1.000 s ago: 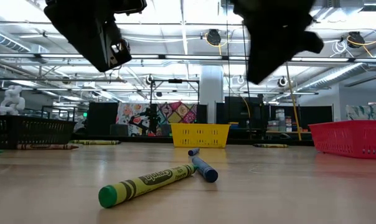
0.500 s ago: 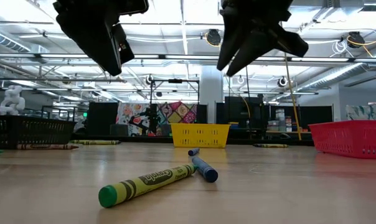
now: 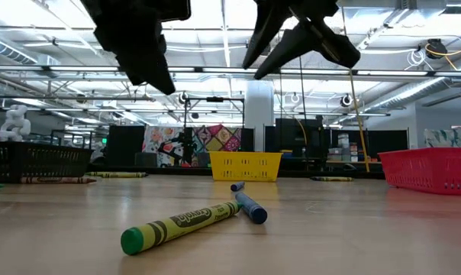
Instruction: Sort crayons
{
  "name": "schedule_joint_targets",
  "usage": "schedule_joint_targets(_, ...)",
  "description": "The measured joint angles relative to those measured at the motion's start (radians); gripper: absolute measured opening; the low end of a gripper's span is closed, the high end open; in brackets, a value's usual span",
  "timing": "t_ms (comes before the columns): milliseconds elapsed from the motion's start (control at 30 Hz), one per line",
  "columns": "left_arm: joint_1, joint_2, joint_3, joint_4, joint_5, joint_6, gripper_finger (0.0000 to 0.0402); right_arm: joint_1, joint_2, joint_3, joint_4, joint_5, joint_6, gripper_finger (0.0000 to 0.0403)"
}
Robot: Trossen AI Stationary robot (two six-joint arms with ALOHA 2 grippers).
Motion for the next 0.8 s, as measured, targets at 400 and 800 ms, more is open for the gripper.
schedule_joint_targets(400,0.006,0.000,0.000,-0.018,0.004,-0.011,0.0000,0.000,0.000,0.000,0.046,0.000,0.000,0.0071)
schedule_joint_targets(800,-0.013,0.006,0.000,0.018,-0.097,-0.057,0.0000,0.000,0.000,0.000,0.055,0.000,0.000,0.0071)
